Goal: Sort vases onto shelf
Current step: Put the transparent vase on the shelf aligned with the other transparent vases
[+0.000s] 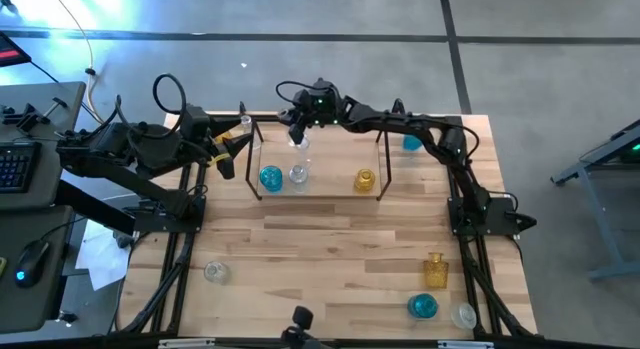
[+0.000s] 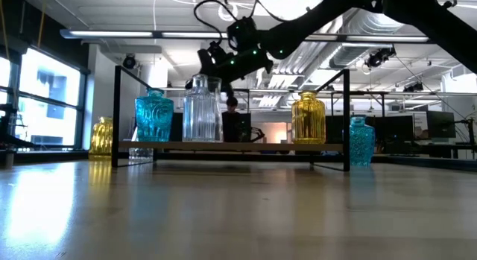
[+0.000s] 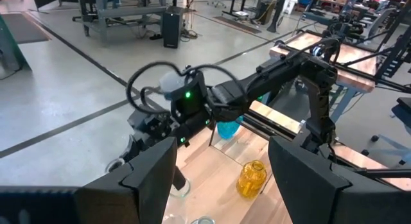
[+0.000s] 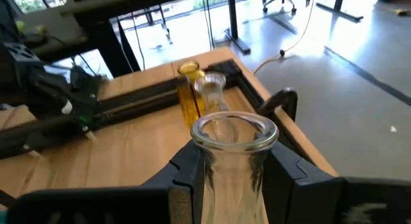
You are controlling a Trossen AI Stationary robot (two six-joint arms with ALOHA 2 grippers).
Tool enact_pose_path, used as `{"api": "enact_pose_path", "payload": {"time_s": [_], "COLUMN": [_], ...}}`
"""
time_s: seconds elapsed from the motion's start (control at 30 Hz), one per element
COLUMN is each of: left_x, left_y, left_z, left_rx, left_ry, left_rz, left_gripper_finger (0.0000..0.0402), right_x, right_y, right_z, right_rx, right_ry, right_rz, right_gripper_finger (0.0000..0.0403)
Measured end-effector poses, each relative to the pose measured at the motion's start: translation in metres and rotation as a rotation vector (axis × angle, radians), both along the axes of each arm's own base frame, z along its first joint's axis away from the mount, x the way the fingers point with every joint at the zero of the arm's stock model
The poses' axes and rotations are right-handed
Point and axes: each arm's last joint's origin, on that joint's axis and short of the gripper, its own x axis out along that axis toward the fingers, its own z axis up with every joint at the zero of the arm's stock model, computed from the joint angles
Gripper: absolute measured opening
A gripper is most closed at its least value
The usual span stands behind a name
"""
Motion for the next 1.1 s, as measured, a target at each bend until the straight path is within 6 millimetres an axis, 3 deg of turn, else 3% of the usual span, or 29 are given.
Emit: {"api": "enact_pose_path", "payload": {"time_s": [0.4, 0.73, 0.93, 1.1], "left_x": [0.0, 0.0, 0.0, 0.0], "left_y": [0.0, 0.0, 0.0, 0.0], "left_z": [0.0, 0.0, 0.0, 0.0], "left_rx": [0.001, -0.005, -0.005, 0.008], "left_ry": [0.0, -0.004, -0.004, 0.006], "left_rz": [0.0, 0.002, 0.002, -0.002], "left_gripper_finger": [0.0236, 0.0236, 0.0236, 0.0236], "right_x": [-0.009, -0.029, -0.04, -0.057], "right_y": [-0.007, -0.035, -0.036, -0.038], "right_z": [0.012, 0.003, -0.006, 0.015], "right_rx": [0.0, 0.038, 0.009, -0.029], "right_ry": [-0.004, 0.095, 0.249, 0.287], "right_rz": [-0.036, -0.113, -0.056, -0.053], "right_gripper_finger": [0.0081, 0.0081, 0.0081, 0.0081]}}
